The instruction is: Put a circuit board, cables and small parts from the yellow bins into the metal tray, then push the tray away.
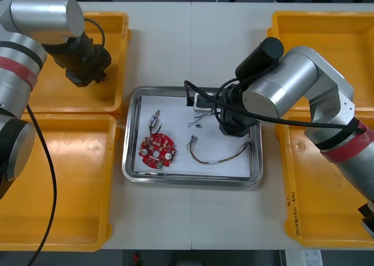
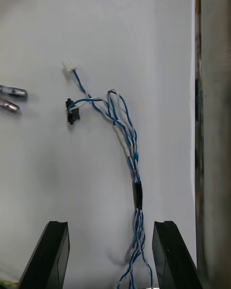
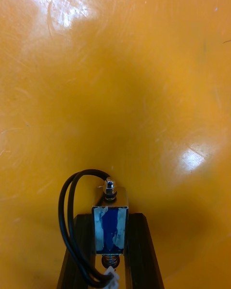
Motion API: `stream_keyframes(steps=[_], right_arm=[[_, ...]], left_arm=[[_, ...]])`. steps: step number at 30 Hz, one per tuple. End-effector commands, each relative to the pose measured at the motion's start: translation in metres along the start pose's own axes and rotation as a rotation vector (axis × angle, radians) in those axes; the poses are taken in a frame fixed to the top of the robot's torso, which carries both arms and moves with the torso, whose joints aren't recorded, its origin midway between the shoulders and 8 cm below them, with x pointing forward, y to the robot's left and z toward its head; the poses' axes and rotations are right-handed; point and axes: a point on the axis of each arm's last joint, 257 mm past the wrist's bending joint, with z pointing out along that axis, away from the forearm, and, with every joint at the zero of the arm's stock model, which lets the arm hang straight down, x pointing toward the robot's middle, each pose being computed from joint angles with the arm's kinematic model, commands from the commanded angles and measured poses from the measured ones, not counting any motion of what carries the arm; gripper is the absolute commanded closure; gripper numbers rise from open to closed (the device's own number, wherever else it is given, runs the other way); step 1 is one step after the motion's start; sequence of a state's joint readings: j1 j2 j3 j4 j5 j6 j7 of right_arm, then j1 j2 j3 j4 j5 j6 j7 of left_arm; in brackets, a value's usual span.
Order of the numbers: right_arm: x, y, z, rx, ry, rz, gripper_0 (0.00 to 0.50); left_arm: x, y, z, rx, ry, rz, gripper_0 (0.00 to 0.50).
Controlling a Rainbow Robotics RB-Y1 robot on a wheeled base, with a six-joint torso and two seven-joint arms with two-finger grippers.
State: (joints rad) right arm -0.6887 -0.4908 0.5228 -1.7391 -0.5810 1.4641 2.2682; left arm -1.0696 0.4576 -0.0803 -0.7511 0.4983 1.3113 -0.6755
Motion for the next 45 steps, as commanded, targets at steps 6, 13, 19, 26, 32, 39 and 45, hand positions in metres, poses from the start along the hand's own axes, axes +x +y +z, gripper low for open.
stream_keyframes(steps=[6,13,19,26,32,39,45], right_arm=[[-0.026,-0.018,-0.065,0.028,-0.025,0.021,0.000],[0.001,-0.025,-0.106,0.028,0.033,0.130,0.000],[0.018,-0.055,-0.139,0.125,-0.028,0.322,0.000],[0.074,-0.054,-0.160,0.205,-0.011,0.560,0.000],[0.130,-0.046,-0.167,0.240,0.030,0.814,0.000],[0.180,-0.039,-0.176,0.273,0.050,1.054,0.000],[0.230,-0.034,-0.193,0.329,0.087,1.189,0.000]], left_arm=[[-0.014,-0.044,-0.042,0.093,-0.021,-0.030,0.500],[-0.015,-0.040,-0.077,0.064,-0.006,-0.002,0.500],[-0.008,-0.041,-0.105,0.048,0.003,0.049,0.500],[0.018,-0.054,-0.133,0.035,-0.002,0.168,0.500],[0.053,-0.066,-0.149,0.034,0.019,0.286,0.500],[0.099,-0.073,-0.153,0.017,0.047,0.434,0.500],[0.145,-0.076,-0.140,0.026,0.060,0.576,0.499]])
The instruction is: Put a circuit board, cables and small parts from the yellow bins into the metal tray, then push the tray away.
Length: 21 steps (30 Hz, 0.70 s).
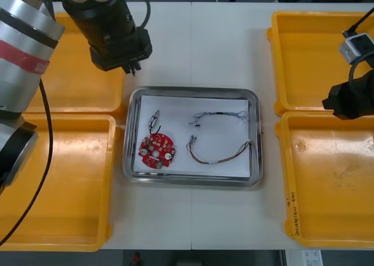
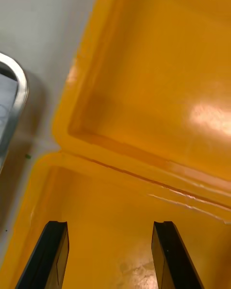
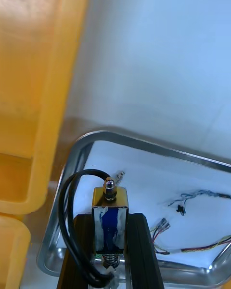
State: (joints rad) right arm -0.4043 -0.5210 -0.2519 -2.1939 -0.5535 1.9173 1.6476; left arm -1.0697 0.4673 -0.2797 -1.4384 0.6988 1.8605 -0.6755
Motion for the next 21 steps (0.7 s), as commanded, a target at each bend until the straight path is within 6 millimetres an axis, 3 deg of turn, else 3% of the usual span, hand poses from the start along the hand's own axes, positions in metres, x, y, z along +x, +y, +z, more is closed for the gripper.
stream_keyframes(steps=[1,6,10,21], right_arm=[[0.020,-0.049,-0.020,0.097,0.001,0.072,0.000],[0.049,-0.079,-0.025,0.145,0.032,0.157,0.000],[0.072,-0.086,-0.022,0.161,0.072,0.195,0.000],[0.104,-0.069,-0.008,0.101,0.126,0.268,0.000]], left_arm=[[0.011,-0.023,-0.009,0.017,-0.049,0.061,0.500],[0.038,-0.041,0.011,0.029,-0.021,0.143,0.499],[0.054,-0.049,0.033,0.029,-0.018,0.196,0.500],[0.091,-0.042,0.075,-0.030,0.020,0.298,0.500]])
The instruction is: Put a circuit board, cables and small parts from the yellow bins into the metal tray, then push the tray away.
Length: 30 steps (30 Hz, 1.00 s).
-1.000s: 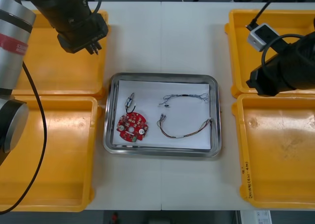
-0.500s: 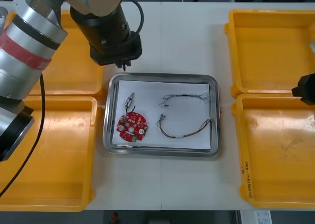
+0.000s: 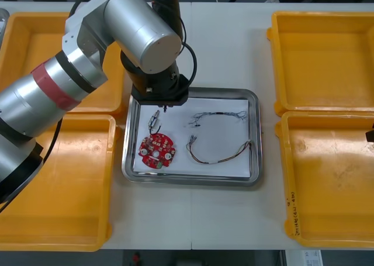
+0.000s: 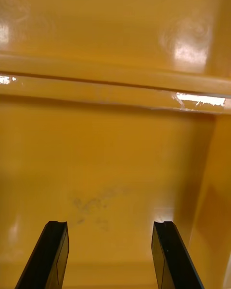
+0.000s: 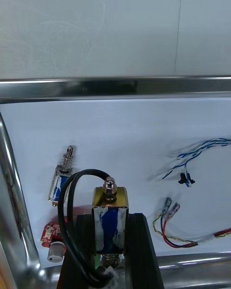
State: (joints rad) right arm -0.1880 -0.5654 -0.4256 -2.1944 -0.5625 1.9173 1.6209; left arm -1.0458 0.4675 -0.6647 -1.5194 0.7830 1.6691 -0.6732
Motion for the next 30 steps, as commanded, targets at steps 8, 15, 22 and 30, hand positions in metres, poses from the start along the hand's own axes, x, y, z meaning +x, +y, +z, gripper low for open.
stream_keyframes(steps=[8,15,22,30], right_arm=[[0.017,0.001,-0.002,-0.020,0.011,0.077,0.000],[0.025,0.004,0.001,-0.031,0.030,0.090,0.000],[0.032,0.007,0.004,-0.041,0.043,0.126,0.000],[0.036,0.006,0.005,-0.044,0.050,0.153,0.000]], left_arm=[[0.021,0.001,0.037,-0.012,0.036,-0.028,0.499],[0.017,0.005,0.055,-0.017,0.022,-0.027,0.500],[0.016,0.009,0.063,-0.022,0.018,-0.033,0.493],[0.015,0.009,0.063,-0.021,0.018,-0.038,0.000]])
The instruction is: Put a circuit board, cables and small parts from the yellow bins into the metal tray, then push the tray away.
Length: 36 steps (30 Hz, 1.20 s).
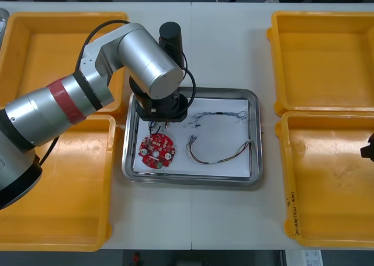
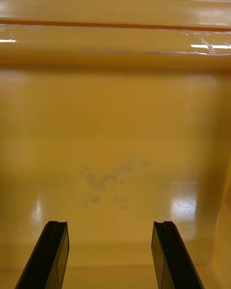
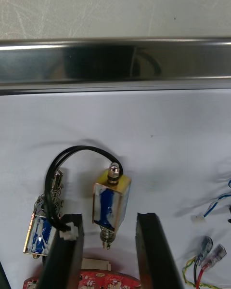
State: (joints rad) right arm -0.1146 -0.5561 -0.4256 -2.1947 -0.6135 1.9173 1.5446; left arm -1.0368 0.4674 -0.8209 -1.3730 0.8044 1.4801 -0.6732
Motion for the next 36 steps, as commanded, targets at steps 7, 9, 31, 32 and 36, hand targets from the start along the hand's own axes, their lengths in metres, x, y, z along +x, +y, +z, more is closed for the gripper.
stream_keyframes(steps=[7,9,31,32,36], right_arm=[[0.003,-0.004,-0.008,-0.004,-0.023,0.085,0.000],[0.003,-0.004,-0.008,-0.007,-0.024,0.087,0.000],[-0.014,0.033,-0.025,-0.065,-0.068,-0.014,0.000],[-0.015,0.035,-0.025,-0.069,-0.068,-0.021,0.000],[-0.024,0.054,-0.031,-0.106,-0.072,-0.085,0.000]], left_arm=[[-0.001,-0.001,0.000,0.007,-0.008,-0.057,0.000],[-0.002,-0.001,-0.002,0.012,-0.008,-0.061,0.000],[-0.034,0.070,-0.114,0.005,-0.051,-0.117,0.000],[-0.033,0.073,-0.117,0.005,-0.052,-0.111,0.000],[-0.024,0.107,-0.134,-0.017,-0.064,-0.085,0.000]])
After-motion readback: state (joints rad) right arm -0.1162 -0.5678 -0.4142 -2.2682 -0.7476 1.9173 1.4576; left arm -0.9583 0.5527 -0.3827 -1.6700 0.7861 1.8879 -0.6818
